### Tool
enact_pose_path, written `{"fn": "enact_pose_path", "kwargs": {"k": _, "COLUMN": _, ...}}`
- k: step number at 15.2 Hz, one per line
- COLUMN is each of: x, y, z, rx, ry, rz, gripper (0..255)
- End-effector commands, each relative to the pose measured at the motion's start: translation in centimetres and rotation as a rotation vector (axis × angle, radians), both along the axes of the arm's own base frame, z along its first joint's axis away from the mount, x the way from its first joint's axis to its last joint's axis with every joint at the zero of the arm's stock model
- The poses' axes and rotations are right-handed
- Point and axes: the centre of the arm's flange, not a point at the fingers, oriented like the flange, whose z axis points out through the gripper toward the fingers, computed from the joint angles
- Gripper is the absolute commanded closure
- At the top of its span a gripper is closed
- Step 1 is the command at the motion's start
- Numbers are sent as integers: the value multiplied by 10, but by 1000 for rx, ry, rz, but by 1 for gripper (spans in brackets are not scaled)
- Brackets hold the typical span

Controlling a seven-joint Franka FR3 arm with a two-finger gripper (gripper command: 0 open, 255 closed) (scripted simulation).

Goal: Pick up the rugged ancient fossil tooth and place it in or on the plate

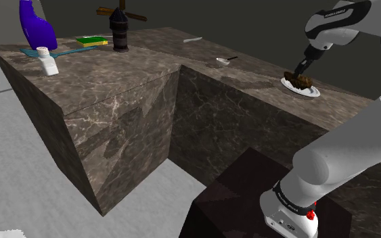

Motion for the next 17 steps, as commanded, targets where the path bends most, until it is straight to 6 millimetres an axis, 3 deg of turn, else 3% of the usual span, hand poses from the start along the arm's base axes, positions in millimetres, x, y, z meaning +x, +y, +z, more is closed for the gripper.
{"fn": "enact_pose_path", "kwargs": {"k": 1, "x": 1, "y": 0, "z": -5, "rx": 6, "ry": 7, "rz": 0, "gripper": 255}}
{"fn": "enact_pose_path", "kwargs": {"k": 11, "x": 1, "y": 1, "z": 43, "rx": 6, "ry": 7, "rz": 0, "gripper": 255}}
{"fn": "enact_pose_path", "kwargs": {"k": 12, "x": 1, "y": 0, "z": 37, "rx": 5, "ry": 6, "rz": 0, "gripper": 255}}
{"fn": "enact_pose_path", "kwargs": {"k": 13, "x": 1, "y": 0, "z": 37, "rx": 5, "ry": 6, "rz": 0, "gripper": 0}}
{"fn": "enact_pose_path", "kwargs": {"k": 15, "x": 52, "y": -36, "z": 32, "rx": 86, "ry": 226, "rz": -256, "gripper": 0}}
{"fn": "enact_pose_path", "kwargs": {"k": 16, "x": 64, "y": -48, "z": 28, "rx": 109, "ry": 290, "rz": -330, "gripper": 0}}
{"fn": "enact_pose_path", "kwargs": {"k": 17, "x": 63, "y": -48, "z": 23, "rx": 109, "ry": 290, "rz": -330, "gripper": 0}}
